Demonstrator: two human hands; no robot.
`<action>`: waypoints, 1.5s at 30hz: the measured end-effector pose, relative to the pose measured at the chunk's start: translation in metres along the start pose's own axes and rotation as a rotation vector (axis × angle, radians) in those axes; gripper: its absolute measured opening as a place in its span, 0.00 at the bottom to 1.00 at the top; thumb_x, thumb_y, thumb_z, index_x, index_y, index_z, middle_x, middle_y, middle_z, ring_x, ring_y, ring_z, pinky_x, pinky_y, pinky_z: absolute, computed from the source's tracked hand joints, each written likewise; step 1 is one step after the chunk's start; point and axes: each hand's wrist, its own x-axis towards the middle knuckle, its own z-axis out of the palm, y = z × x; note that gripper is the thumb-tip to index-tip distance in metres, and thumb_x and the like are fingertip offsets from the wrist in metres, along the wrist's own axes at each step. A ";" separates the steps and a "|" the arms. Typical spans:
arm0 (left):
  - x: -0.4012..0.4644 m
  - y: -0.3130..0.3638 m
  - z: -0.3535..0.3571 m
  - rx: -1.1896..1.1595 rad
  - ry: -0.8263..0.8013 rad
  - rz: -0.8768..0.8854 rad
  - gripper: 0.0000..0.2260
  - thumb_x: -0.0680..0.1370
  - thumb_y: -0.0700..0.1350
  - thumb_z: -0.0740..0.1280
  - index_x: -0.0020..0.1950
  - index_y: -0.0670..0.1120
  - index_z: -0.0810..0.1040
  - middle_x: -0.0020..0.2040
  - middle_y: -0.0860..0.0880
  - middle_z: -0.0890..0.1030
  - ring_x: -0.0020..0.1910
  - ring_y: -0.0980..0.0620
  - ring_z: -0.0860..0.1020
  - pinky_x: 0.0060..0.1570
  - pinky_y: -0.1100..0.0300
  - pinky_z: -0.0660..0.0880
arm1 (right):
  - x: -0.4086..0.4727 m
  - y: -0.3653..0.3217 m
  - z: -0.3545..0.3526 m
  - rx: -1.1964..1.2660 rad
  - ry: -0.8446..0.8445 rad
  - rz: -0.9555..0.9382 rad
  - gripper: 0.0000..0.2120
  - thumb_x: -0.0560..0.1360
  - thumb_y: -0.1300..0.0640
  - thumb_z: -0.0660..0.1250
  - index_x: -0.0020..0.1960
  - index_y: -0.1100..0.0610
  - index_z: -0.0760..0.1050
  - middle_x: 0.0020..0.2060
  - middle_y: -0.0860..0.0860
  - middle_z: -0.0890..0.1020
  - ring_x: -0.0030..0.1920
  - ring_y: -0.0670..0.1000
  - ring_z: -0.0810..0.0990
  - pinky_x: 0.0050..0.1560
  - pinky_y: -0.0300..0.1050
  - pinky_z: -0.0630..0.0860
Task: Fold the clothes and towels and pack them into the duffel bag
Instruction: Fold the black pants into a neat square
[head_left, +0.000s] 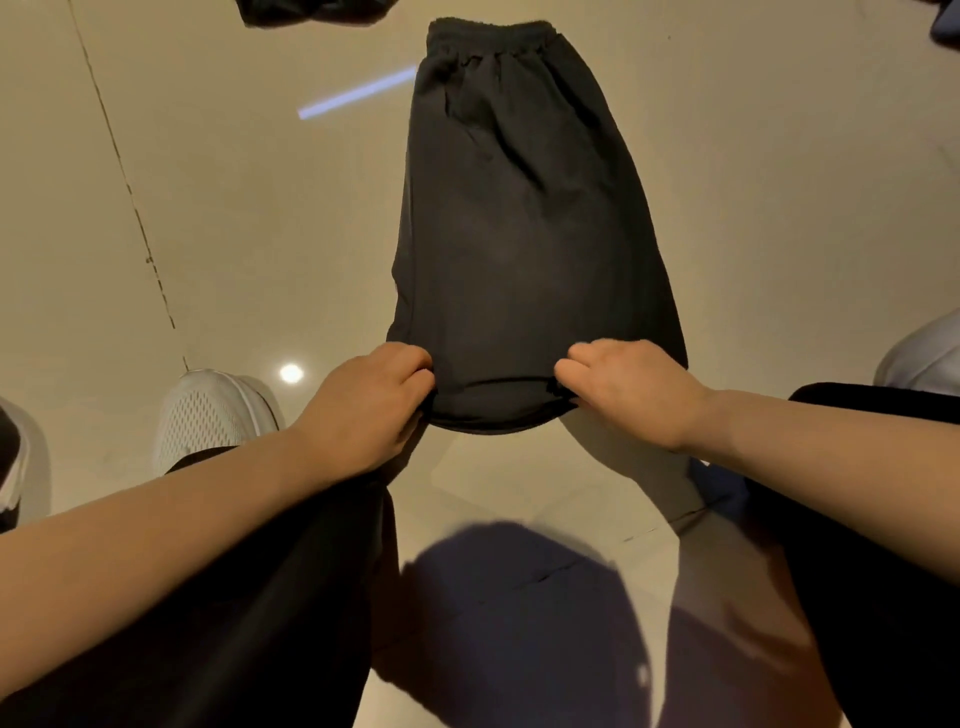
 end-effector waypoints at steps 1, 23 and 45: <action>-0.004 0.002 -0.002 -0.015 -0.026 -0.014 0.09 0.69 0.40 0.73 0.45 0.42 0.77 0.43 0.44 0.78 0.39 0.45 0.77 0.28 0.57 0.72 | -0.001 -0.003 -0.005 0.130 -0.103 0.062 0.06 0.74 0.59 0.71 0.46 0.55 0.73 0.39 0.50 0.76 0.37 0.53 0.77 0.32 0.47 0.71; 0.205 -0.092 -0.125 -0.135 0.303 -0.426 0.19 0.79 0.50 0.63 0.69 0.47 0.69 0.68 0.42 0.70 0.65 0.42 0.70 0.63 0.46 0.68 | 0.082 0.162 -0.130 0.412 0.376 0.699 0.18 0.79 0.49 0.62 0.67 0.54 0.70 0.60 0.53 0.76 0.58 0.54 0.75 0.54 0.45 0.68; 0.104 -0.049 -0.022 0.026 0.058 -0.095 0.18 0.70 0.44 0.76 0.57 0.41 0.79 0.54 0.42 0.81 0.47 0.39 0.79 0.38 0.50 0.79 | 0.011 0.074 -0.016 0.020 0.089 0.375 0.30 0.69 0.49 0.75 0.67 0.56 0.69 0.61 0.61 0.70 0.47 0.61 0.75 0.42 0.54 0.79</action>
